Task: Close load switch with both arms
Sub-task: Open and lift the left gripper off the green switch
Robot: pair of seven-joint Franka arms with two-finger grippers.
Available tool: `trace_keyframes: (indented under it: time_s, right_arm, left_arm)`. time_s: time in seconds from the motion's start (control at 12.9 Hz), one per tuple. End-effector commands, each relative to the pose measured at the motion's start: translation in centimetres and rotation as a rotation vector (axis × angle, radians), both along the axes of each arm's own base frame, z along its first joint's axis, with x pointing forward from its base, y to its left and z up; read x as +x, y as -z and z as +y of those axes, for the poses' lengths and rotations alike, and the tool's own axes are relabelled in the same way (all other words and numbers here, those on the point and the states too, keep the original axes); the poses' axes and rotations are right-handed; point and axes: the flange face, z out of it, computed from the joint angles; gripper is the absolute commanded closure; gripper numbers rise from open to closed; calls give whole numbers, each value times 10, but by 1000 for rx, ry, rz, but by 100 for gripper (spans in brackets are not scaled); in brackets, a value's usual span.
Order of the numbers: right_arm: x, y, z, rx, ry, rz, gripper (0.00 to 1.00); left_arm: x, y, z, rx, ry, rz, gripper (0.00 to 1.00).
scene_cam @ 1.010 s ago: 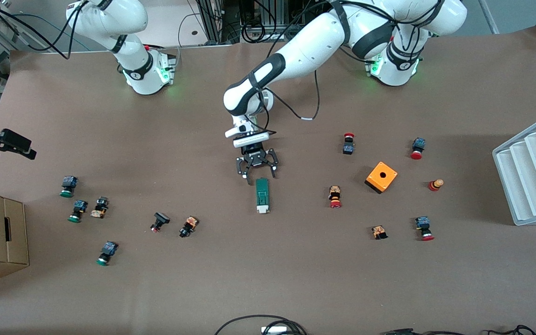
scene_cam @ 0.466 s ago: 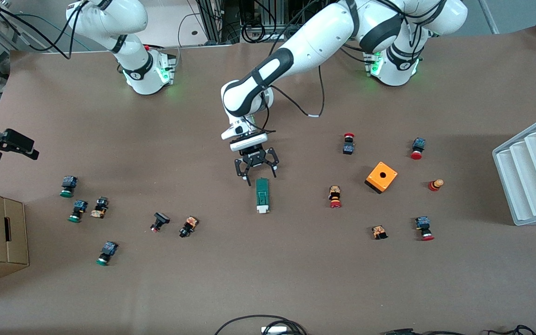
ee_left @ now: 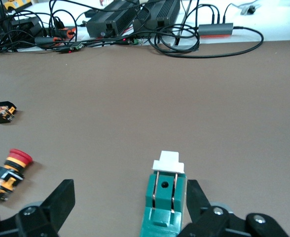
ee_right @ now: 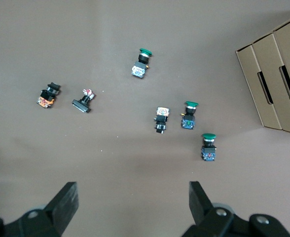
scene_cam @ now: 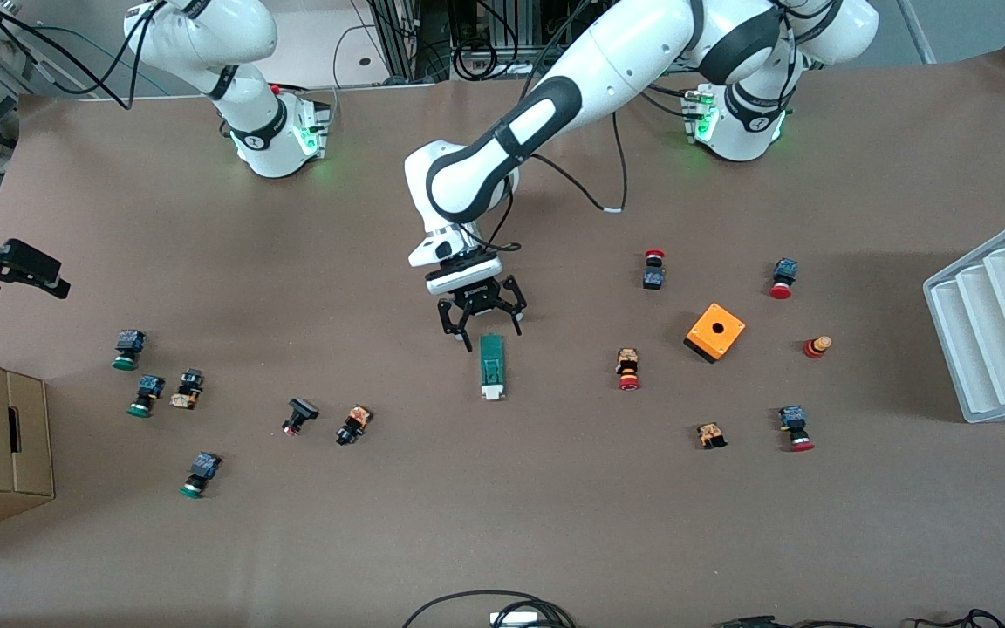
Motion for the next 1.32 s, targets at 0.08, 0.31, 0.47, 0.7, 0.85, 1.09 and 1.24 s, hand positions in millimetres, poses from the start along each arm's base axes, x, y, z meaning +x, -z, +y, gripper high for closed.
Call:
trace_keyframes:
  time_s: [0.08, 0.31, 0.47, 0.7, 0.85, 1.09, 1.24]
  right_arm:
    - [-1, -10, 2, -3, 18, -24, 0]
    - [-4, -13, 23, -7, -19, 15, 0]
    - [0, -17, 36, -18, -45, -7, 0]
    - [0, -18, 35, -16, -49, -12, 0]
    - [-1, -17, 33, -13, -45, -6, 0]
    - [-1, -16, 33, -7, -45, -2, 0]
    - [0, -16, 32, -5, -40, -7, 0]
  left_arm:
    - [26, -64, 18, 14, 45, 141, 0]
    - [45, -107, 34, 9, 78, 244, 0]
    - [67, -139, 57, 15, 111, 327, 0]
    - [93, -190, 92, 16, 209, 450, 0]
    - [108, -210, 113, -14, 215, 485, 0]
    - [127, -251, 153, -24, 296, 560, 0]
    - [143, -268, 185, -41, 318, 600, 0]
